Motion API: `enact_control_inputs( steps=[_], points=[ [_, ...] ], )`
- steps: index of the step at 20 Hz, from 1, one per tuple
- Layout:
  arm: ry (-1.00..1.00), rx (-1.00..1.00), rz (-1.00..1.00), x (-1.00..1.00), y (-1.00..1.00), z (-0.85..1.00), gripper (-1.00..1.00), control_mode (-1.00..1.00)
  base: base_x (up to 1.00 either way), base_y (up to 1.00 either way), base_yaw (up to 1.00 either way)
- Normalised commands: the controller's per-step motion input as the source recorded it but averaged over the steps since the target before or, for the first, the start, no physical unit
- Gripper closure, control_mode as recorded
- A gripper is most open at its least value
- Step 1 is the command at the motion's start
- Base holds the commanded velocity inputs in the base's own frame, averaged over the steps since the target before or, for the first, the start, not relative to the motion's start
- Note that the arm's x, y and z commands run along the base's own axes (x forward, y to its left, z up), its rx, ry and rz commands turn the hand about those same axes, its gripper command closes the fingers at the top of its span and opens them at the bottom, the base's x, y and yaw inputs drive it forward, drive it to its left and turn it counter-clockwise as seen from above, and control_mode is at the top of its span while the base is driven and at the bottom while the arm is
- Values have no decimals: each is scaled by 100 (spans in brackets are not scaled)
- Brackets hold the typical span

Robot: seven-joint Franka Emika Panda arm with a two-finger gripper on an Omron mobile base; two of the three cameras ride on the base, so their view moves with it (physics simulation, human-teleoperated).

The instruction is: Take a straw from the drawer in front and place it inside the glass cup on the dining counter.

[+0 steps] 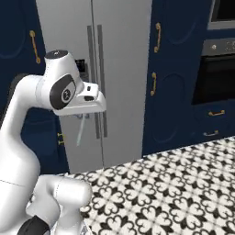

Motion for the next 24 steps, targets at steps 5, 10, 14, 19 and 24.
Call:
enact_control_inputs(
  steps=[5,10,14,19,24],
  points=[
    [0,0,0,0,0,0,100,100,26,-65,-68],
    [0,0,0,0,0,0,100,100,85,-100,-34],
    [0,0,0,0,0,0,100,100,100,-100,-23],
    [0,0,0,0,0,0,100,100,100,-100,-26],
    [0,0,0,0,0,0,100,100,100,-100,-25]
  ],
)
